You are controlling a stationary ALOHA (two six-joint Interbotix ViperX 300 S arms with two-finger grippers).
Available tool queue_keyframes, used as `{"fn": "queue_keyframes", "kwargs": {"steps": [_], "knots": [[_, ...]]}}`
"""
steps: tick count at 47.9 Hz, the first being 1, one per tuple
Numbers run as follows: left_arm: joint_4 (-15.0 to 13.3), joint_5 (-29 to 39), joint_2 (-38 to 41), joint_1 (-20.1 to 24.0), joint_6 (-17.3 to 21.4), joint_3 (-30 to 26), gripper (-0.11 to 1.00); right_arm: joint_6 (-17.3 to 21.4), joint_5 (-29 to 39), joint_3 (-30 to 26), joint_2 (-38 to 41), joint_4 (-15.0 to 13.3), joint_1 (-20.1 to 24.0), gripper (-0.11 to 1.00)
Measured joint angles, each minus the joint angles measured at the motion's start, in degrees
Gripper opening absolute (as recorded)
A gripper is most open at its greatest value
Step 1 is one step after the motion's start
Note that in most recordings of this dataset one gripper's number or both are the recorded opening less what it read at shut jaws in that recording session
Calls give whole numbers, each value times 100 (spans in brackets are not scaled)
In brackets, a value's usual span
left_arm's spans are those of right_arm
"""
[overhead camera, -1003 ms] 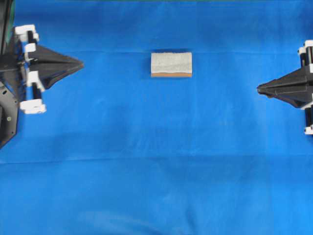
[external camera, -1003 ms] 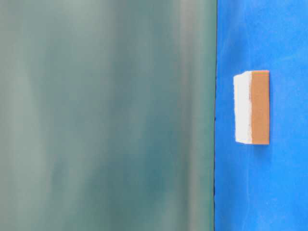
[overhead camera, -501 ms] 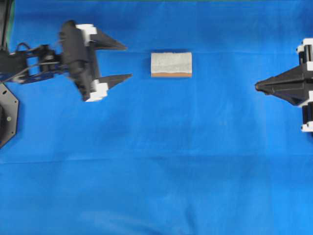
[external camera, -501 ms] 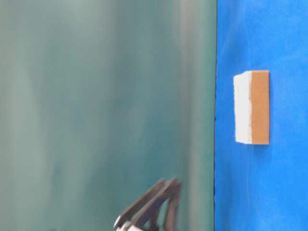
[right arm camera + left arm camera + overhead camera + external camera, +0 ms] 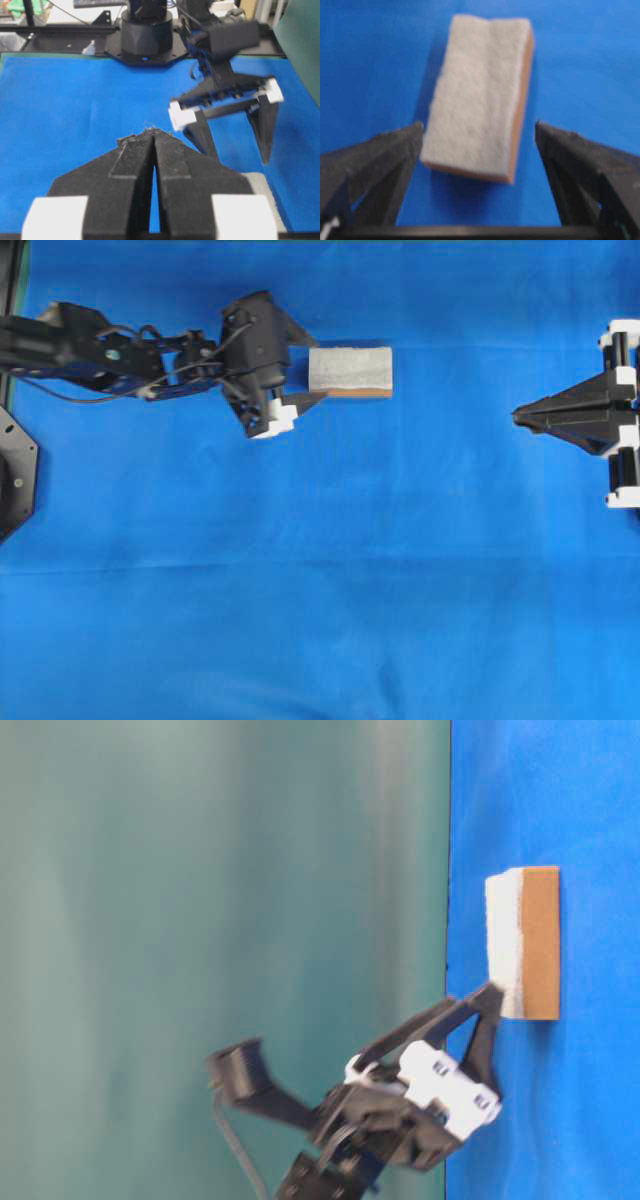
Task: Hand over the sponge with the left arm and wipe it with the right arm.
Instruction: 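Reach the left gripper to the sponge and grasp its left end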
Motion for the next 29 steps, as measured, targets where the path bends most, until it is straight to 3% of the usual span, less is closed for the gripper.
{"fn": "queue_keyframes", "kwargs": {"steps": [11,21,25,29], "knots": [[9,-114,729,53,53,-404,94,0,0,0,18,0,-26,0],[0,-105,879,105,0,-492,92,0,0,0,9,9,-62,0],[0,-62,879,123,-123,-492,82,0,0,0,18,0,-79,0],[0,53,870,132,-123,-492,62,0,0,0,18,0,-88,0]]}}
